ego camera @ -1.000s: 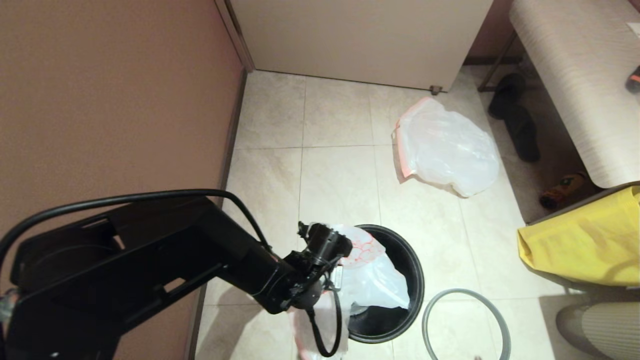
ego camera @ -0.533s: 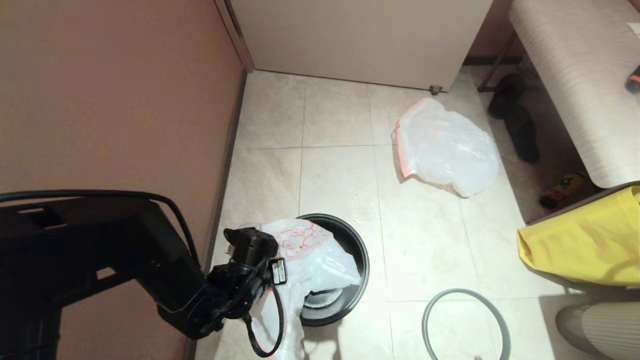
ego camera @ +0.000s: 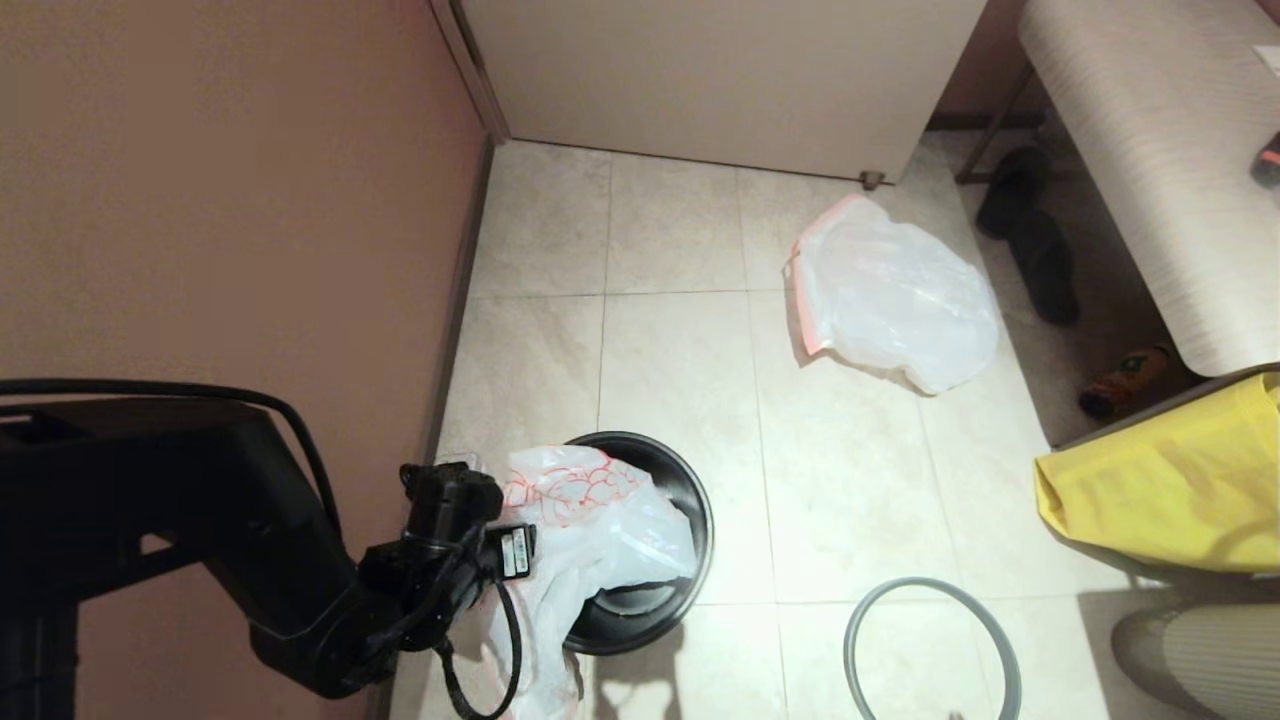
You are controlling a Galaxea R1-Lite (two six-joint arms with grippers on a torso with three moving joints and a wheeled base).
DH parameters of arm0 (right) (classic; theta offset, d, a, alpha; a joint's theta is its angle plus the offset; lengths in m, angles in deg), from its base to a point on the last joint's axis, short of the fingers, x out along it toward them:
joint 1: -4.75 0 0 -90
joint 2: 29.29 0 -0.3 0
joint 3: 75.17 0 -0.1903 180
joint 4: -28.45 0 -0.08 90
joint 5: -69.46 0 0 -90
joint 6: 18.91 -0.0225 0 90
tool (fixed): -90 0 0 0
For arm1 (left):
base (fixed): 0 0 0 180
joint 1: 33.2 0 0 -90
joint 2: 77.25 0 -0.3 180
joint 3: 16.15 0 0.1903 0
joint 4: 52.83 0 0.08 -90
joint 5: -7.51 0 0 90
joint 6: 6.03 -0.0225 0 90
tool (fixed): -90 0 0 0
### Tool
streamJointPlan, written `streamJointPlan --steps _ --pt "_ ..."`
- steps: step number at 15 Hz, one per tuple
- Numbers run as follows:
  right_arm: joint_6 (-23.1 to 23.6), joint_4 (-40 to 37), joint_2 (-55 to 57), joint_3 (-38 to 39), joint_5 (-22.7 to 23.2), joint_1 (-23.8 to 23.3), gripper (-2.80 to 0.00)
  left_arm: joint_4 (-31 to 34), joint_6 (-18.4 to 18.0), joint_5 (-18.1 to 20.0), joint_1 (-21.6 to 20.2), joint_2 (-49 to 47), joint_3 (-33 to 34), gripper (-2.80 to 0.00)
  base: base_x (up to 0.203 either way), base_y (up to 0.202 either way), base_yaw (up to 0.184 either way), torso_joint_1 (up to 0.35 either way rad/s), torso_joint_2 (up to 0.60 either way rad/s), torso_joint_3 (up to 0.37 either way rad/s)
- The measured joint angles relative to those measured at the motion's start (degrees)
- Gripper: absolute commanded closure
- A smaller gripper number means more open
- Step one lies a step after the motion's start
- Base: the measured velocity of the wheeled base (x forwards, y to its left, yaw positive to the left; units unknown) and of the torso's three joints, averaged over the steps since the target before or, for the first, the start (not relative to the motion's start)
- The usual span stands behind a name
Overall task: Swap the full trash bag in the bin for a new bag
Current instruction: Put the new garbage bag on the trash can
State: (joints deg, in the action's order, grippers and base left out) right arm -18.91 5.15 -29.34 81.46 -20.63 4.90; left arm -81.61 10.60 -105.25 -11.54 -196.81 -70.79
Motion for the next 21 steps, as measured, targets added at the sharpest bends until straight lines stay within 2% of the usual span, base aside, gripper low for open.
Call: streamJointPlan --steps 3,4,7,9,13,15,17,21 --pt "0.00 0.00 0.00 0.00 0.02 0.00 0.00 0.43 -0.75 -0.09 0.02 4.37 3.85 -2.80 0.000 0.000 0.000 0.000 0.00 0.000" --pt "0.00 0.00 0.00 0.00 0.02 0.00 0.00 0.95 -1.25 -0.09 0.21 6.09 4.84 0.00 0.000 0.000 0.000 0.000 0.00 0.000" --pt "0.02 0.00 0.00 0.00 0.00 0.00 0.00 7.21 -2.08 -0.13 3.83 11.19 5.63 0.00 0.000 0.000 0.000 0.000 0.00 0.000" --pt "0.00 0.00 0.00 0.00 0.00 0.00 0.00 14.86 -2.02 -0.15 6.97 12.82 1.55 0.00 0.000 0.000 0.000 0.000 0.00 0.000" --pt "0.00 0.00 0.00 0.00 0.02 0.00 0.00 34.84 0.91 -1.04 11.31 11.15 -15.45 0.00 0.000 0.000 0.000 0.000 0.00 0.000" --pt "0.00 0.00 0.00 0.00 0.02 0.00 0.00 42.03 0.81 -1.29 12.31 6.99 -23.85 0.00 0.000 0.000 0.000 0.000 0.00 0.000" --pt "0.00 0.00 0.00 0.00 0.01 0.00 0.00 44.47 -1.22 -1.51 12.65 0.97 -30.38 0.00 0.000 0.000 0.000 0.000 0.00 0.000" --pt "0.00 0.00 0.00 0.00 0.00 0.00 0.00 45.07 -4.65 -1.92 12.70 -11.63 -43.33 0.00 0.000 0.000 0.000 0.000 0.00 0.000"
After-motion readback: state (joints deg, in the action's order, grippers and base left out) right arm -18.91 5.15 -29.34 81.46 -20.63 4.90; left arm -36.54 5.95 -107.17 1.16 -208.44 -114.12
